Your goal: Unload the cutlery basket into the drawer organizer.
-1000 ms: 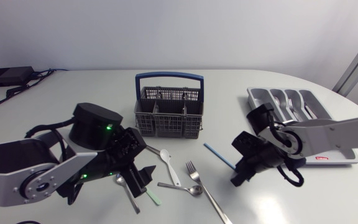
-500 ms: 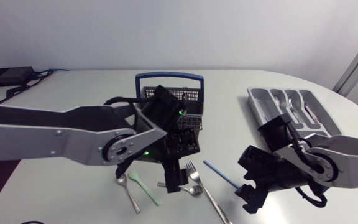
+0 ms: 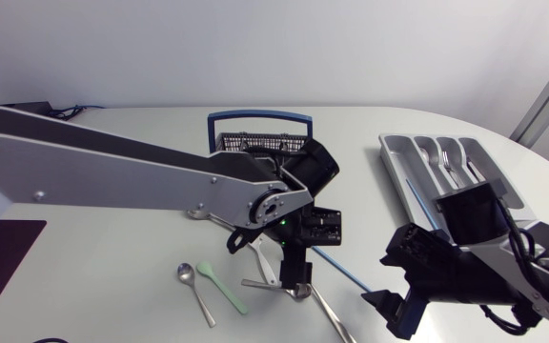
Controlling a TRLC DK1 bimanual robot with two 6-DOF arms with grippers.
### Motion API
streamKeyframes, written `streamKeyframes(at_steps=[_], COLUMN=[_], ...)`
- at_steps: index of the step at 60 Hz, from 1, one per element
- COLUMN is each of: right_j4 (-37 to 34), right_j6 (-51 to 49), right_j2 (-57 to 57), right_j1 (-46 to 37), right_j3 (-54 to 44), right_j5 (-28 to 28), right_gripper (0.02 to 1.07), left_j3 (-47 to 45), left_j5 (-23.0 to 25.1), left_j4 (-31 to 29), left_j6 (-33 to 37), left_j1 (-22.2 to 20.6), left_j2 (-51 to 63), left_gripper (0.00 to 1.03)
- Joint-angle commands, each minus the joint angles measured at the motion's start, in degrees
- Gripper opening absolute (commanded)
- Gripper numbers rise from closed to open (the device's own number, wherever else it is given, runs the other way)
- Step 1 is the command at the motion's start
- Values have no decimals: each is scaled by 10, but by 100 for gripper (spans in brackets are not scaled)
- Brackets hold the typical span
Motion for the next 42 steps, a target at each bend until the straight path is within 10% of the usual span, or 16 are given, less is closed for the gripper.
streamKeyframes(at_steps=[1, 42], right_j4=[-6, -13], right_j6=[2, 4], right_j2=[-20, -89], right_j1=[4, -17], right_j3=[-22, -54], right_j5=[-3, -4], right_gripper=[97, 97], left_j3=[36, 294], left_j5=[5, 87], left_j4=[-13, -263], left_j6=[34, 161], left_j1=[-3, 15], left_j2=[37, 231], left_gripper=[93, 43])
